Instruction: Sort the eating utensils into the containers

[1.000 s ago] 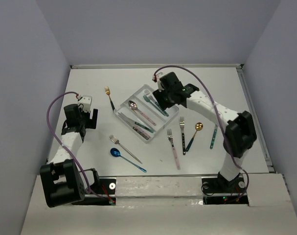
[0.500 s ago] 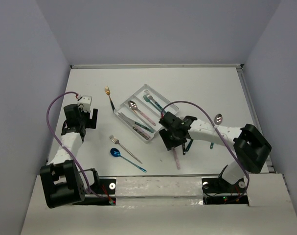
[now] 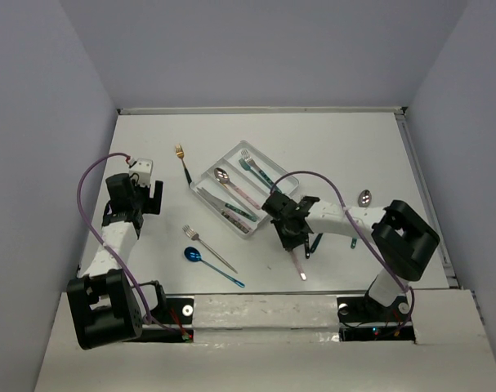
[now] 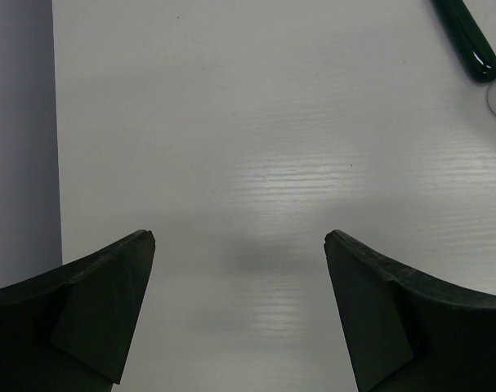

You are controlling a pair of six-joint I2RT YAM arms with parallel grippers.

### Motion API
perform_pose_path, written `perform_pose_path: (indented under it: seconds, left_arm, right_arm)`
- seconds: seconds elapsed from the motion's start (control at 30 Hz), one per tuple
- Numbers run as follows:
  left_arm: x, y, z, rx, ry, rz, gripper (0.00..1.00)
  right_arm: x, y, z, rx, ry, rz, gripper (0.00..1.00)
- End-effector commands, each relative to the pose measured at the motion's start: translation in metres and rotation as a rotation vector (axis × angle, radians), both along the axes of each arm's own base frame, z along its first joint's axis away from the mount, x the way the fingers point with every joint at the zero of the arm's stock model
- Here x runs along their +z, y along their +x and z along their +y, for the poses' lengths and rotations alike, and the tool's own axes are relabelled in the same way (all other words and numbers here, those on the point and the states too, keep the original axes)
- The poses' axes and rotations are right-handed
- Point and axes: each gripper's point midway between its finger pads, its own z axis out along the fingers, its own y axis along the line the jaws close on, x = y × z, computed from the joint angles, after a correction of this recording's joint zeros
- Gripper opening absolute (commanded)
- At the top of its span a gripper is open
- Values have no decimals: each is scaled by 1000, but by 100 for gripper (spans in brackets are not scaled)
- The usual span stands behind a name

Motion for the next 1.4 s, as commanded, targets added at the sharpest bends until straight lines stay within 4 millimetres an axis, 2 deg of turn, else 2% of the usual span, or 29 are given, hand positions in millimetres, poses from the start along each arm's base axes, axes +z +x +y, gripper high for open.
perform_pose_path:
  seconds: [0.0,0.1,0.27,0.3,0.33,0.43,0.47,0.53,0.57,0.6,0.63,0.73,0.77,0.8,0.87,0.9,0.93,0.97,1.0,1.03,1.07,1.1,1.2,1.37]
  left_arm:
    - [21,8,4,8,9,-68,99]
    - [20,8,4,8,9,-66,99]
    - [21,8,4,8,9,-69,99]
    - [21,8,4,8,9,-69,99]
    - [21,8,4,8,9,-69,99]
    - [21,8,4,6,8,-67,99]
    - [20,8,3,5,9,-65,99]
    - [20,9,4,8,8,-63,99]
    - [19,9,4,8,7,-59,99]
    - [18,9,4,6,7,-57,99]
    - [19,10,3,3,7,-59,99]
    - [21,13,2,-10,5,-68,99]
    - [23,14,0,-20,2,-75,99]
    - [28,17,0,-25,1,-86,99]
    - [33,20,-4,-44,-13,-98,99]
    - [37,22,-6,-54,-18,-110,99]
    - [40,24,-8,-63,-27,-120,99]
    - [42,25,-13,-84,-43,-131,99]
    - [41,25,-16,-93,-52,-134,99]
    - [38,24,-18,-100,-59,-132,99]
    - [36,24,-19,-107,-62,-134,99]
    - [33,23,-18,-103,-57,-130,99]
    - [31,21,-10,-63,-33,-121,99]
    - [31,22,-8,-55,-29,-119,99]
  right_arm:
    - [-19,-4,2,-31,-5,19,8]
    - [-16,-6,-2,-46,0,12,0]
    - [0,-17,-2,-46,41,17,0]
    - [12,-19,2,-27,67,-2,0]
    - [13,-21,3,-9,65,-1,0]
    - [61,-14,21,126,161,-123,0]
    - [68,-11,27,132,174,-144,0]
    - [118,19,38,182,229,-339,0]
    - [145,43,39,200,213,-485,0]
    - [162,56,42,214,208,-561,0]
    - [194,82,43,195,220,-656,0]
    - [218,135,56,273,203,-738,0]
    - [248,160,57,295,205,-807,0]
    - [236,181,66,316,155,-808,0]
    - [238,210,68,317,44,-871,0]
    - [256,234,61,301,-34,-933,0]
    - [229,251,67,321,-82,-894,0]
    - [226,262,69,335,-87,-894,0]
    - [234,278,73,340,-33,-904,0]
    - [228,285,78,353,-7,-896,0]
    - [209,293,83,370,-4,-868,0]
    - [206,298,92,397,11,-880,0]
    - [170,303,101,428,6,-827,0]
    - [113,303,98,425,-41,-731,0]
